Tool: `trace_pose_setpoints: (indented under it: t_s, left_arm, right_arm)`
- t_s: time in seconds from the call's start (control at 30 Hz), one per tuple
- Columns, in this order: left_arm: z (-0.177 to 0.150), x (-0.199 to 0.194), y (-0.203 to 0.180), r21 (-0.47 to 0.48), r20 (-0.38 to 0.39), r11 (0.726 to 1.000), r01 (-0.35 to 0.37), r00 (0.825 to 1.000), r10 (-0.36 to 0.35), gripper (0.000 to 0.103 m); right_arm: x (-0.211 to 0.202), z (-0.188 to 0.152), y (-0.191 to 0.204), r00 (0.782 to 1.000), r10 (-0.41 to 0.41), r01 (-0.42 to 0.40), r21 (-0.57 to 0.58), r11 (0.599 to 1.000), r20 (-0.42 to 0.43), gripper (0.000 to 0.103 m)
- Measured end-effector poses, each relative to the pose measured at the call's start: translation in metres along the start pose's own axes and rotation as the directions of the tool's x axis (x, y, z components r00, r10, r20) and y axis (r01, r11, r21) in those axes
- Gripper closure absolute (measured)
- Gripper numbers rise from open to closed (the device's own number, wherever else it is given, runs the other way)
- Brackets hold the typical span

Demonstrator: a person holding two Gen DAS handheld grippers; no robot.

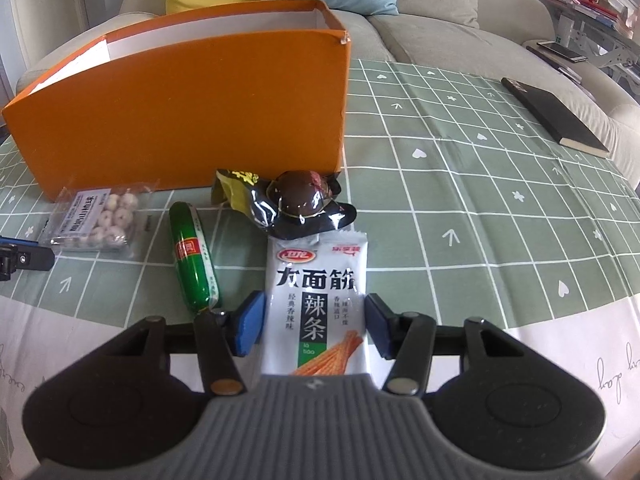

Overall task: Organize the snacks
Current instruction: 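Grasp the white spicy-strip bag with the right tool, then grasp the clear egg-ball bag with the left tool while the right tool holds the strip bag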

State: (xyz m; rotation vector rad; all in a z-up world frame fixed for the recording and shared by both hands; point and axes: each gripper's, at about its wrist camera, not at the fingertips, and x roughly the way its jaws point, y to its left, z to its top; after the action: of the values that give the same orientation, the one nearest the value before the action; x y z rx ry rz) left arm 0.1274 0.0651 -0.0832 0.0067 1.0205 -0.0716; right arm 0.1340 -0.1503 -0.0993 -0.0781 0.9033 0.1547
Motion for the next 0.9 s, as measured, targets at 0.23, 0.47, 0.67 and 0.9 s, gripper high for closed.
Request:
trace_pose_setpoints:
  t_s: [0.23, 0.47, 0.67, 0.9]
  left_arm:
    - [-0.007, -0.004, -0.016, 0.023, -0.017, 0.999, 0.033, 0.999, -0.033, 0.092]
    - [-0.016, -0.013, -0.036, 0.106, -0.038, 0.982, 0.157, 0.987, -0.154, 0.086]
    - [-0.014, -0.029, -0.04, 0.249, 0.035, 0.958, 0.145, 0.987, -0.158, 0.041]
    - [0.009, -0.022, -0.06, 0.495, 0.043, 0.863, 0.096, 0.99, -0.134, 0.02]
  right_arm:
    - [-0.004, -0.002, 0.002, 1.0, 0.014, -0.014, -0.015, 1.0, -0.013, 0.05]
    - [-0.008, -0.005, 0.004, 0.999, 0.038, -0.039, -0.033, 0.999, -0.026, 0.049]
    - [-0.01, -0.006, -0.004, 0.998, 0.048, -0.049, -0.021, 0.999, -0.041, 0.043]
    - [-0.015, -0.012, -0.005, 0.998, 0.048, -0.05, -0.055, 0.997, -0.041, 0.034]
